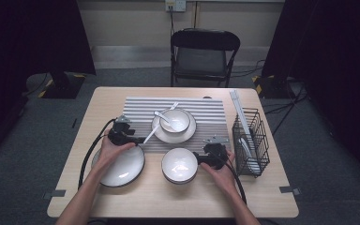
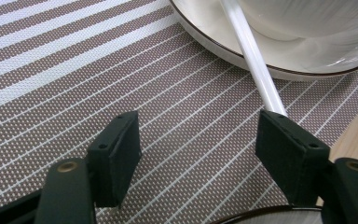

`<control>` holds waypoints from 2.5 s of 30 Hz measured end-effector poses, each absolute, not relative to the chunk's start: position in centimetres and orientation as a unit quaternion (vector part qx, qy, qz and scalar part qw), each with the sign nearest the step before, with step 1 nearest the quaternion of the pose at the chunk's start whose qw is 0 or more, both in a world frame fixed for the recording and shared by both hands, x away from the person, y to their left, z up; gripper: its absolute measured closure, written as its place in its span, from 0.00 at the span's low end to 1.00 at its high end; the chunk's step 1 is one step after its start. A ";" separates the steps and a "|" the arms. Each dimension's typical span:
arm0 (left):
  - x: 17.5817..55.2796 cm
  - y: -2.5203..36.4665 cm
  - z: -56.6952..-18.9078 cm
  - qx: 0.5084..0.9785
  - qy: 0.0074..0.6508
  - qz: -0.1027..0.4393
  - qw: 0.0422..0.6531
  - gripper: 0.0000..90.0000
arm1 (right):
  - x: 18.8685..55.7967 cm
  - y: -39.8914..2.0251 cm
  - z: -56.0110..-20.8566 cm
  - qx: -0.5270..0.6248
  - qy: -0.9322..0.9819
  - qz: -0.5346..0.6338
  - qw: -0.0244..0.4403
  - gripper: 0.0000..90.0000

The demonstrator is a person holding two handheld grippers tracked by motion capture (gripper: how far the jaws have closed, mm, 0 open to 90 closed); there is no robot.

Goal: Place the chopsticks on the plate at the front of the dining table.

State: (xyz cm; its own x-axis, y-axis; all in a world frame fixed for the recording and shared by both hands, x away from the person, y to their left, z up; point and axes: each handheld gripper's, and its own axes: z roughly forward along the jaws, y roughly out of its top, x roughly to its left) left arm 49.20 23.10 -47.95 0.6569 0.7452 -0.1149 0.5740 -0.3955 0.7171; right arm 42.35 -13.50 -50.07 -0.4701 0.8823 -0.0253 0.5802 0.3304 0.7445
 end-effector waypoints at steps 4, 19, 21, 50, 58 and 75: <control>49.1 23.1 -47.7 0.826 0.399 0.115 0.381 0.32 | 42.3 -13.5 -50.1 0.466 0.785 0.344 0.219 0.23; 48.9 22.4 -47.7 0.825 0.398 0.117 0.383 0.34 | 42.4 -13.5 -50.1 0.466 0.785 0.344 0.220 0.23; 48.9 22.3 -47.7 0.827 0.395 0.116 0.383 0.34 | 42.3 -13.5 -50.1 0.466 0.785 0.344 0.220 0.23; 48.3 21.2 -47.2 0.836 0.377 0.124 0.378 0.34 | 42.3 -13.5 -50.1 0.466 0.785 0.344 0.220 0.23; 48.5 21.1 -47.5 0.841 0.372 0.125 0.372 0.33 | 42.3 -13.5 -50.1 0.466 0.785 0.344 0.220 0.23; 48.3 20.4 -47.7 0.839 0.376 0.111 0.377 0.32 | 42.3 -13.5 -50.1 0.466 0.785 0.344 0.220 0.23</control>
